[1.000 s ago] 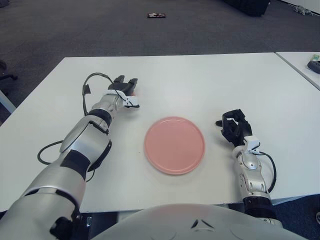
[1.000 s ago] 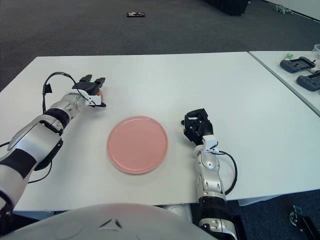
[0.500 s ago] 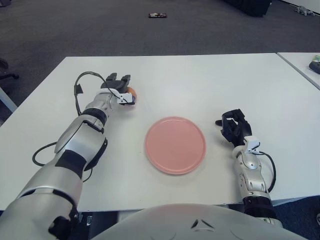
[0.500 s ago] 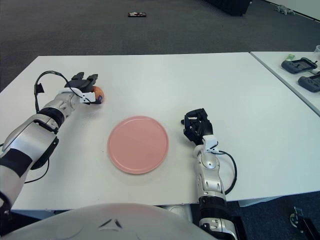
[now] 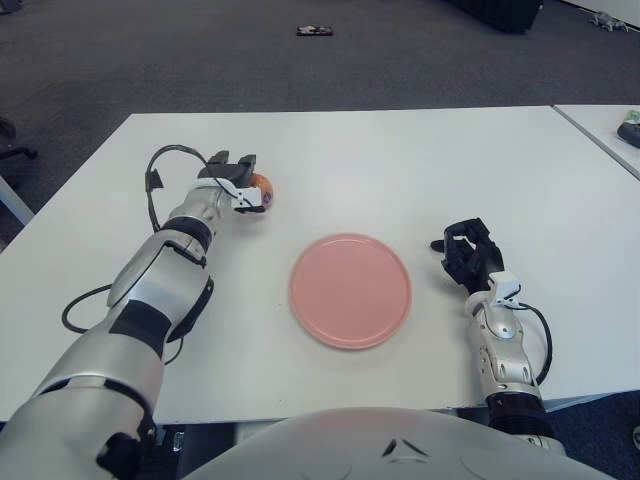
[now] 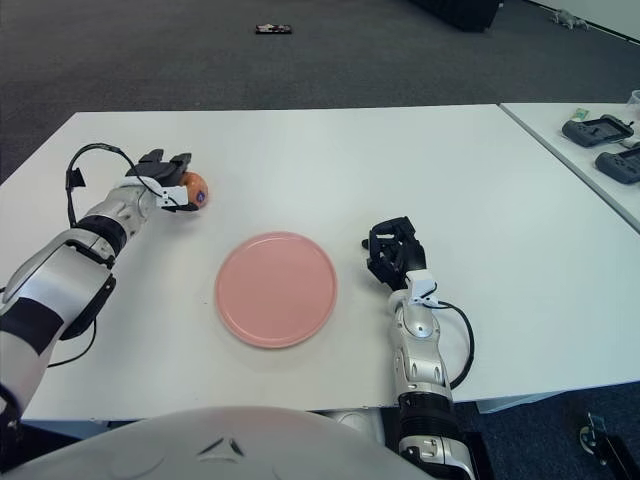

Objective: Put the apple into the plate.

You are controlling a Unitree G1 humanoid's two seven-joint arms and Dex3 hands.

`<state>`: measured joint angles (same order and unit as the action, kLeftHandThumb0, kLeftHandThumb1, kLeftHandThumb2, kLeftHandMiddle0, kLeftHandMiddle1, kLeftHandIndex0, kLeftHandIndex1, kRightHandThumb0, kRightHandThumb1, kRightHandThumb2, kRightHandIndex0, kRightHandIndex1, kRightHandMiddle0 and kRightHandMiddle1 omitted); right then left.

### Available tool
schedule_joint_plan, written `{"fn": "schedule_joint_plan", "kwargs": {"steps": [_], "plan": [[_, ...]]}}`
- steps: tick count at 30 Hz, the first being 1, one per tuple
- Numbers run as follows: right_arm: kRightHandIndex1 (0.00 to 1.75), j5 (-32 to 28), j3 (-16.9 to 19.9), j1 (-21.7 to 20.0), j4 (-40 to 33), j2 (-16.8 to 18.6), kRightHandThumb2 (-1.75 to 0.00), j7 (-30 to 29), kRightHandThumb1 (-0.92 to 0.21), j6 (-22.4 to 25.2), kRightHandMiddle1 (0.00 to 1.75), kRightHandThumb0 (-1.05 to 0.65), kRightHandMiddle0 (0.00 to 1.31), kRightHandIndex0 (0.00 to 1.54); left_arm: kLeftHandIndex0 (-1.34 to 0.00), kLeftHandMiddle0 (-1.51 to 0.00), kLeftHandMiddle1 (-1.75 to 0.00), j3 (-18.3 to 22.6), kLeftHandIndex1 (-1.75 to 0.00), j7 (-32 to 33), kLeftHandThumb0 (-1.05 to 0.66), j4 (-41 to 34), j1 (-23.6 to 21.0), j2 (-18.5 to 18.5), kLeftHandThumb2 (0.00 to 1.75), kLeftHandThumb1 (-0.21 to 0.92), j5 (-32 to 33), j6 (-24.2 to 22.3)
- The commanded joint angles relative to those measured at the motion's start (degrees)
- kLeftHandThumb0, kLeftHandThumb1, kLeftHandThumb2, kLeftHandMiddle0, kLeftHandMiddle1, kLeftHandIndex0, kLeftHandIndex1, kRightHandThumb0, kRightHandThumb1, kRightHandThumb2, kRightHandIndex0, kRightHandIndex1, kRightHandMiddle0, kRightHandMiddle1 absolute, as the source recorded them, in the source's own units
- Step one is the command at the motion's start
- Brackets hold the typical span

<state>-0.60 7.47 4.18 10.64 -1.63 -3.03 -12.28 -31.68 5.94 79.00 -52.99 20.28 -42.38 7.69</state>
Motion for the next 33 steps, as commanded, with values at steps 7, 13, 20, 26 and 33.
{"fn": "schedule_joint_plan", "kwargs": {"steps": [7,13,20,26,33], "plan": [[1.24,-0.1,0.2,-0.4,0.1,-0.1,-0.74,-0.3,-0.77,-0.7,1.75,-0.36,0.28,0.49,0.0,0.0,0.0,-0.7,0.0,-2.3,-1.05,0.3,0.9,-0.2,0.22,0.92,-0.7,-0.2],[1.23,0.2,0.1,-0.2,0.0,-0.1,-0.71,-0.5,-0.79,-0.4,1.75,-0.36,0.27,0.48,0.0,0.0,0.0,-1.0,0.0,-2.9,-1.05,0.3,0.9,-1.1,0.23,0.92,-0.9,-0.1],[1.23,0.3,0.0,-0.2,-0.1,-0.1,-0.71,-0.8,-0.79,-0.2,1.75,-0.36,0.27,0.49,0.0,0.0,0.0,-0.8,0.0,-3.0,-1.05,0.2,0.8,-1.7,0.23,0.92,-0.6,0.5],[1.23,0.4,-0.2,-0.1,-0.3,-0.1,-0.72,-0.9,-0.79,0.1,1.75,-0.36,0.27,0.48,0.0,0.0,0.0,-0.8,0.0,-2.9,-1.05,0.2,0.0,-2.8,0.23,0.92,-0.6,0.4],[1.23,0.4,-0.2,-0.1,-0.4,0.1,-0.71,-1.2,-0.79,0.0,1.75,-0.36,0.26,0.48,0.0,0.0,0.0,-0.9,0.0,-2.4,-1.05,0.1,-0.9,-3.6,0.27,0.92,-0.8,0.2]]}}
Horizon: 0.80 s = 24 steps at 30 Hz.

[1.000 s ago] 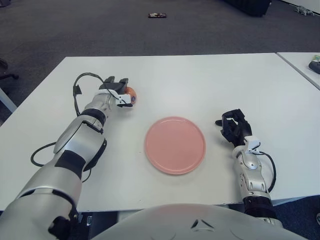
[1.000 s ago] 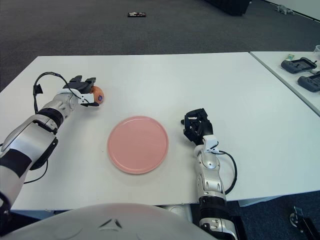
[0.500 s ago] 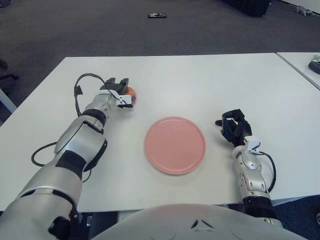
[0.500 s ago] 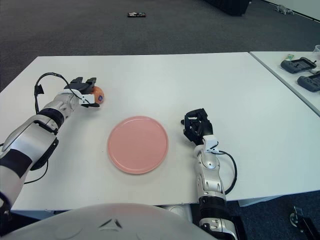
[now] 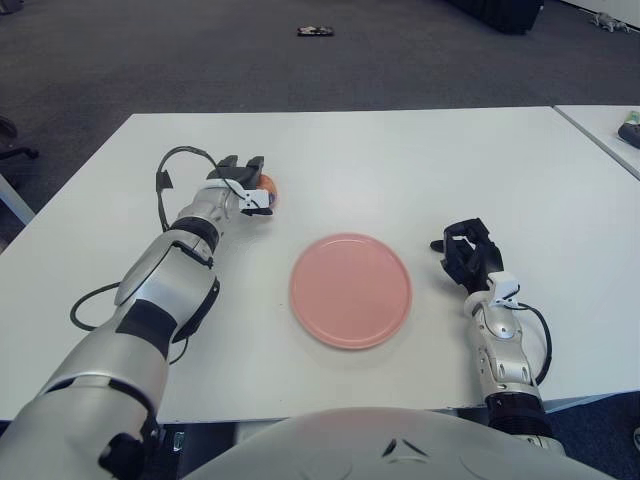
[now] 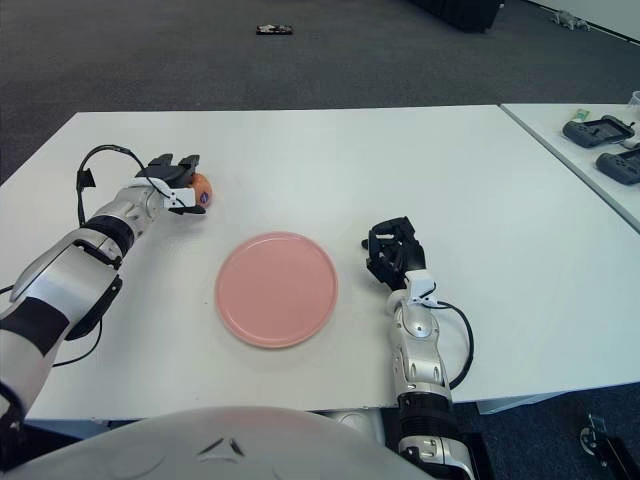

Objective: Put the apple into the plate.

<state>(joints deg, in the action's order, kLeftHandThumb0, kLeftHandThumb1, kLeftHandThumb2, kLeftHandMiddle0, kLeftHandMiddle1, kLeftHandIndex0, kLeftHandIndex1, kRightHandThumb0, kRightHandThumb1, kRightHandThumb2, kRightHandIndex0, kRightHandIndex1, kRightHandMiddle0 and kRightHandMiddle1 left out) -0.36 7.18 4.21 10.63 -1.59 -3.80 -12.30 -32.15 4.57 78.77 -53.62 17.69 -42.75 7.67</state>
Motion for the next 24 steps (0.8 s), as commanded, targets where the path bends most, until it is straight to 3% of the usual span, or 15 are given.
{"fn": "schedule_joint_plan", "kwargs": {"steps": [1,24], "plan": [[1.23,0.2,0.1,-0.1,-0.3,0.1,-0.71,-0.4,-0.79,0.0,1.75,-0.36,0.26,0.49,0.0,0.0,0.0,-0.4,0.0,-0.9,-1.05,0.3,-0.4,-1.1,0.27,0.92,-0.4,0.2],[1.24,-0.3,0.1,0.0,0.0,0.1,-0.75,-0.5,-0.77,-0.3,1.75,-0.36,0.28,0.49,0.0,0.0,0.0,0.7,0.0,0.6,-1.05,0.1,-3.4,-2.0,0.27,0.92,0.2,0.9]]}}
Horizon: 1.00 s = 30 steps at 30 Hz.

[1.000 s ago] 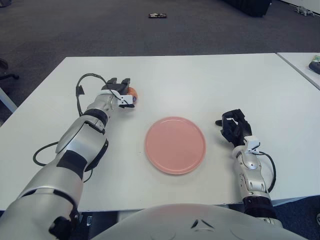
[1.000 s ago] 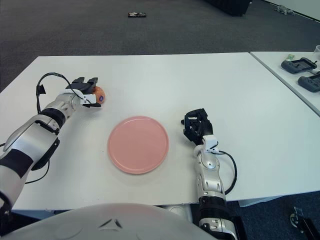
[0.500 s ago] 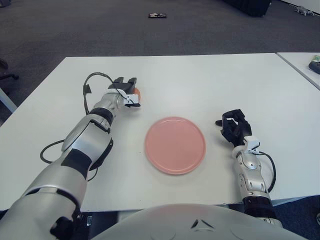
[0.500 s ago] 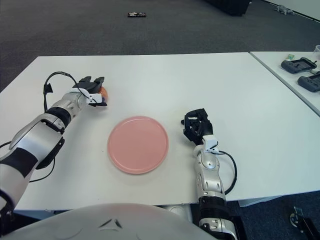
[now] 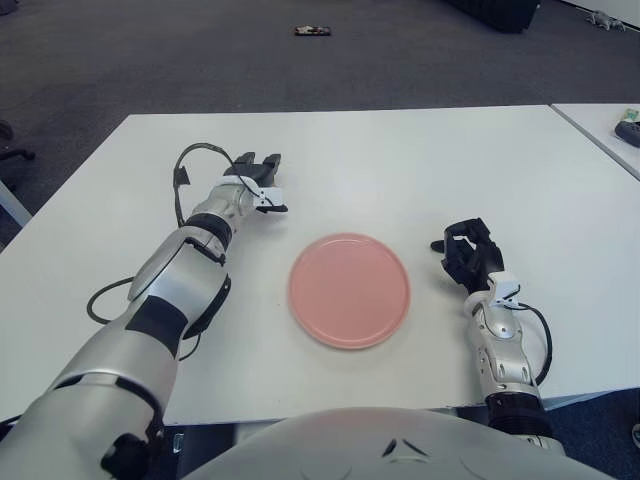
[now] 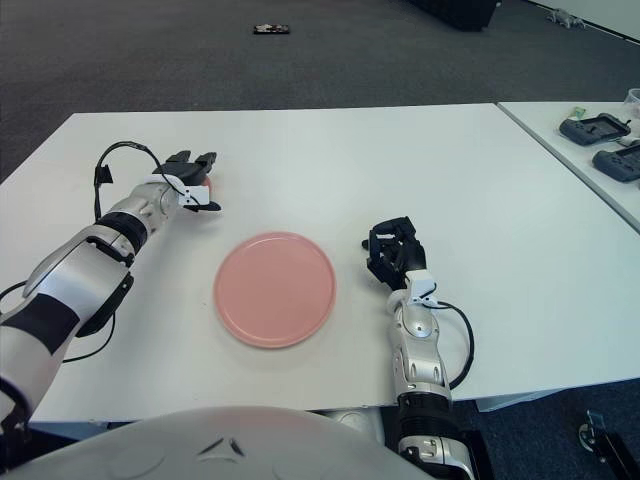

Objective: Put the apple into the plate.

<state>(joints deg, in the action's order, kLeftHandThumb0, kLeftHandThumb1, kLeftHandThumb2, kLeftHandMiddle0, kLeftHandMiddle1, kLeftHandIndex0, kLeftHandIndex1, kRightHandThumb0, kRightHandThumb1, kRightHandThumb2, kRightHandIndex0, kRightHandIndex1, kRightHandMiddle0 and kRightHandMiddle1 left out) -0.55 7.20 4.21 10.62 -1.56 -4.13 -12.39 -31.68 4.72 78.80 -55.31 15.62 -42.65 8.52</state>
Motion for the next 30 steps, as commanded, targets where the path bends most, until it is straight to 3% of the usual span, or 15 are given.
{"fn": "schedule_joint_plan", "kwargs": {"steps": [1,30], "plan": [[1.24,0.0,0.1,0.0,0.0,0.1,-0.74,-0.3,-0.77,-0.1,1.75,-0.36,0.28,0.49,0.0,0.0,0.0,0.2,0.0,0.3,-1.05,0.1,-1.9,0.0,0.27,0.92,0.1,0.1],[1.24,0.0,0.1,0.4,-0.5,0.2,-0.76,-0.5,-0.76,-0.4,1.75,-0.37,0.29,0.49,0.0,0.0,0.0,-0.6,0.0,-0.3,-1.05,0.4,-1.5,-1.7,0.3,0.92,-0.6,0.0]]}}
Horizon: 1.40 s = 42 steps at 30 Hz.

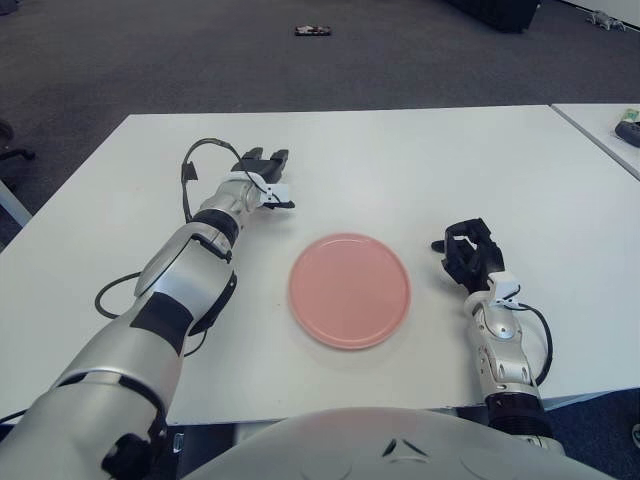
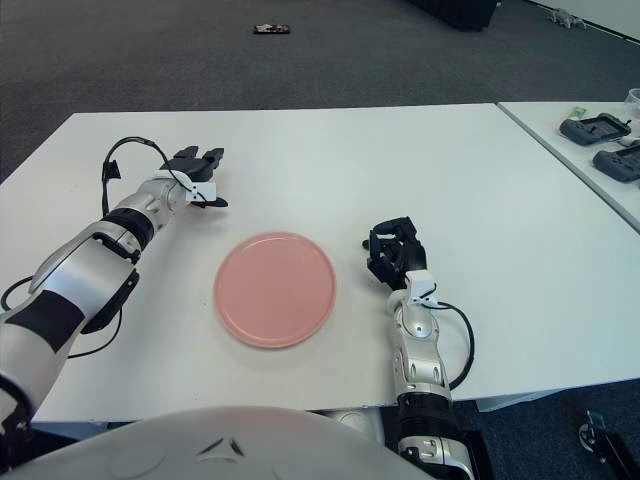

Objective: Put the apple into the plate.

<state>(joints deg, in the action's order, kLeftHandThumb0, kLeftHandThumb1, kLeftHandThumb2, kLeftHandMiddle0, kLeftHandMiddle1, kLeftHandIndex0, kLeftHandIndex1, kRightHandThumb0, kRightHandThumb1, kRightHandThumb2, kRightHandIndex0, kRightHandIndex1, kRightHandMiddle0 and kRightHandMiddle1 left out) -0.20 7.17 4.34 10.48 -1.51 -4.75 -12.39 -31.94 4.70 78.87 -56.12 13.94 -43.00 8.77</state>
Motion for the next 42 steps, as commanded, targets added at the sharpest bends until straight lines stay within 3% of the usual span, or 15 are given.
{"fn": "schedule_joint_plan", "kwargs": {"steps": [1,34,42], "plan": [[1.24,-0.3,0.2,0.3,-0.3,0.1,-0.76,0.1,-0.75,-0.7,1.75,-0.37,0.29,0.49,0.0,0.0,0.0,-0.4,0.0,-0.4,-1.05,0.4,-0.4,-0.1,0.31,0.92,-0.4,-0.3],[1.22,0.2,0.3,0.5,-0.8,-0.4,-0.68,-0.1,-0.81,-0.7,1.75,-0.36,0.25,0.48,0.0,0.0,0.0,-0.8,0.0,-8.8,-1.05,0.9,1.8,-0.6,0.29,0.91,-0.3,-3.7],[1.23,-0.2,0.5,0.4,-0.7,-0.2,-0.73,0.0,-0.77,-0.8,1.75,-0.36,0.28,0.49,0.0,0.0,0.0,-0.8,0.0,-9.2,-1.05,0.9,2.0,-0.4,0.27,0.9,-0.2,-4.0]]}}
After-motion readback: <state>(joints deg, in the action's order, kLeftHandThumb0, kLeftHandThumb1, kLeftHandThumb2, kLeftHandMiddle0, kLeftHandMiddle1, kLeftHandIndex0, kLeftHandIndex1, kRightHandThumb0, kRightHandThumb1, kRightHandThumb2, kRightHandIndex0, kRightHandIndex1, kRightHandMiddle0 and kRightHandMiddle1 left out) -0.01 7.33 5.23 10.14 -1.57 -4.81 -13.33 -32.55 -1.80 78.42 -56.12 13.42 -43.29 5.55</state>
